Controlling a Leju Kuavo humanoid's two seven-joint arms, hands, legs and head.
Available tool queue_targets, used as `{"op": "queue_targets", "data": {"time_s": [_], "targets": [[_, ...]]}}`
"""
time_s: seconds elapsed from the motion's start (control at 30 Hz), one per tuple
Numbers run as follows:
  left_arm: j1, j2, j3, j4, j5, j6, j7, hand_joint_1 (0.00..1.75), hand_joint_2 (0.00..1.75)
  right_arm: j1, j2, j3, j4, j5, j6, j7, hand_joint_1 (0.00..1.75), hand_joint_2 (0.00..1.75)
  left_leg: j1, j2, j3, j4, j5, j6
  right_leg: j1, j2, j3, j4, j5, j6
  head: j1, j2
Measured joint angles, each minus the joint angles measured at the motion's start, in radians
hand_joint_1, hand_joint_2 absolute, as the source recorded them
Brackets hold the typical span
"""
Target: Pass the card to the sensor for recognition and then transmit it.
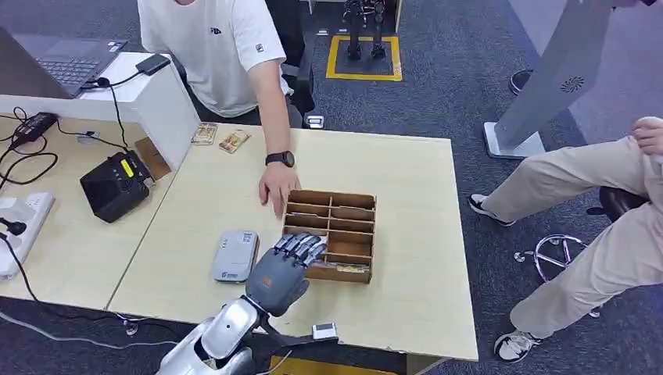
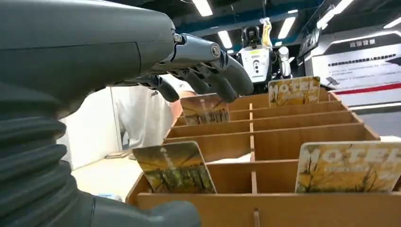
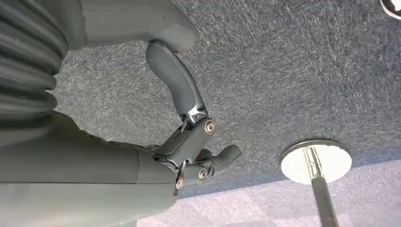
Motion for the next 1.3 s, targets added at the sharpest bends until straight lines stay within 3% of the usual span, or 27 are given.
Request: {"op": "queue_targets", "data": {"time_s": [0.07, 0.1, 0.43, 0.47, 0.57, 0.8, 0.87, 0.97, 1.1, 1.3], "targets": [[-0.001, -0.003, 0.000, 0.005, 0.000, 0.000, 0.000, 0.12, 1.75, 0.000, 0.000, 0.000, 0.001, 0.000, 0.000, 0.000, 0.00, 1.75, 0.000, 0.000, 0.000, 0.000, 0.000, 0.000, 0.000, 0.000, 0.000, 0.000, 0.000, 0.000, 0.000, 0.000], [-0.002, -0.005, 0.000, 0.008, 0.000, 0.000, 0.000, 0.10, 1.75, 0.000, 0.000, 0.000, 0.002, 0.000, 0.000, 0.000, 0.00, 1.75, 0.000, 0.000, 0.000, 0.000, 0.000, 0.000, 0.000, 0.000, 0.000, 0.000, 0.000, 0.000, 0.000, 0.000], [-0.007, -0.023, 0.000, 0.056, -0.015, 0.013, 0.026, 0.16, 1.75, 0.000, 0.000, 0.000, 0.010, 0.019, 0.000, 0.000, 0.00, 1.75, 0.000, 0.000, 0.000, 0.000, 0.000, 0.000, 0.000, 0.000, 0.000, 0.000, 0.000, 0.000, 0.000, 0.000], [-0.007, -0.025, 0.000, 0.061, -0.018, 0.026, 0.032, 0.14, 1.75, 0.000, 0.000, 0.000, 0.010, 0.020, 0.000, 0.000, 0.00, 1.75, 0.000, 0.000, 0.000, 0.000, 0.000, 0.000, 0.000, 0.000, 0.000, 0.000, 0.000, 0.000, 0.000, 0.000], [-0.007, -0.033, 0.002, 0.073, -0.035, 0.086, 0.048, 0.33, 1.75, 0.000, 0.000, 0.000, 0.014, 0.032, 0.000, 0.000, 0.00, 1.75, 0.000, 0.000, 0.000, 0.000, 0.000, 0.000, 0.000, 0.000, 0.000, 0.000, 0.000, 0.000, 0.000, 0.000], [-0.007, -0.057, 0.025, 0.096, -0.058, 0.151, 0.074, 0.33, 1.75, -0.001, 0.000, 0.000, 0.020, 0.035, 0.000, -0.003, 0.00, 1.75, 0.000, 0.000, 0.000, 0.000, 0.000, 0.000, 0.000, 0.000, 0.000, 0.000, 0.000, 0.000, 0.000, 0.000], [-0.007, -0.061, 0.029, 0.100, -0.060, 0.153, 0.074, 0.28, 1.75, -0.001, 0.000, 0.000, 0.022, 0.035, 0.000, -0.003, 0.00, 1.75, 0.000, 0.000, 0.000, 0.000, 0.000, 0.000, 0.000, 0.000, 0.000, 0.000, 0.000, 0.000, 0.000, 0.000], [-0.007, -0.066, 0.035, 0.104, -0.061, 0.163, 0.076, 0.02, 1.75, -0.001, 0.000, 0.000, 0.023, 0.036, 0.000, -0.002, 0.00, 1.75, 0.000, 0.000, 0.000, 0.000, 0.000, 0.000, 0.000, 0.000, 0.000, 0.000, 0.000, 0.000, 0.000, 0.000], [-0.007, -0.077, 0.052, 0.112, -0.072, 0.217, 0.087, 0.00, 1.75, -0.001, 0.000, 0.000, 0.026, 0.037, 0.000, -0.002, 0.00, 1.75, 0.000, 0.000, 0.000, 0.000, 0.000, 0.000, 0.000, 0.000, 0.000, 0.000, 0.000, 0.000, 0.000, 0.000], [-0.009, -0.088, 0.069, 0.124, -0.090, 0.229, 0.092, 0.00, 1.75, -0.001, 0.000, 0.000, 0.030, 0.048, 0.000, -0.002, 0.00, 1.75, 0.000, 0.000, -0.001, 0.000, 0.000, 0.000, 0.000, 0.000, 0.000, 0.000, 0.000, 0.000, 0.000, 0.000]]}}
